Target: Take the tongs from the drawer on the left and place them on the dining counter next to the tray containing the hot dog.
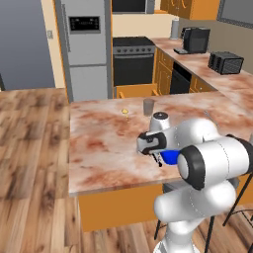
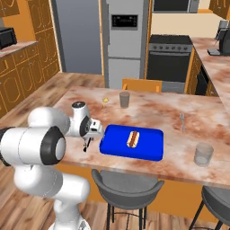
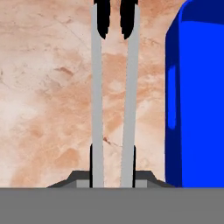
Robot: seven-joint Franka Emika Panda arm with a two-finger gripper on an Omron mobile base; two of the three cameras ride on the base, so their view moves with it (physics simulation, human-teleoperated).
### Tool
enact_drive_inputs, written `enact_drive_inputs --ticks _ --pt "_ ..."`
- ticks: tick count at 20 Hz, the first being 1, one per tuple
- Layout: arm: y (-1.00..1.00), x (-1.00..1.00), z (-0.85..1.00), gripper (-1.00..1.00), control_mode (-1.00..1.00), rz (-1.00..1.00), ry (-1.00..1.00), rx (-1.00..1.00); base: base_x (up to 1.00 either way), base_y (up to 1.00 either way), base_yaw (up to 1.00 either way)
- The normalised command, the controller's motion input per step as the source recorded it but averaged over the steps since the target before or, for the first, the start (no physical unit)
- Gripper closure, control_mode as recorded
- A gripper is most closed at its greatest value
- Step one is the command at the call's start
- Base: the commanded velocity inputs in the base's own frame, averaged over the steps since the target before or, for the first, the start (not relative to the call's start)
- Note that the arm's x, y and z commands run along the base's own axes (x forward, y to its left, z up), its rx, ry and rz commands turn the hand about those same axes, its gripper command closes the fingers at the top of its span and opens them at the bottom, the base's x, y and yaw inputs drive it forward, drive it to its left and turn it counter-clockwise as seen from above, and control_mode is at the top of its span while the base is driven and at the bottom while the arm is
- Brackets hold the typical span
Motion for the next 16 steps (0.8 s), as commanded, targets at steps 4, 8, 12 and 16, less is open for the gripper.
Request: enact_drive_inputs --ticks 4,8,12,16 --pt "0.00 0.11 -0.28 1.00 -1.00 -0.02 0.00 0.00 0.00 0.00 0.00" --pt "0.00 0.18 -0.27 1.00 -1.00 -0.02 0.00 0.00 0.00 0.00 0.00" --pt "0.00 0.26 -0.28 1.00 -1.00 0.00 0.00 0.00 0.00 0.00 0.00" --pt "0.00 0.35 -0.26 1.00 -1.00 0.00 0.00 0.00 0.00 0.00 0.00"
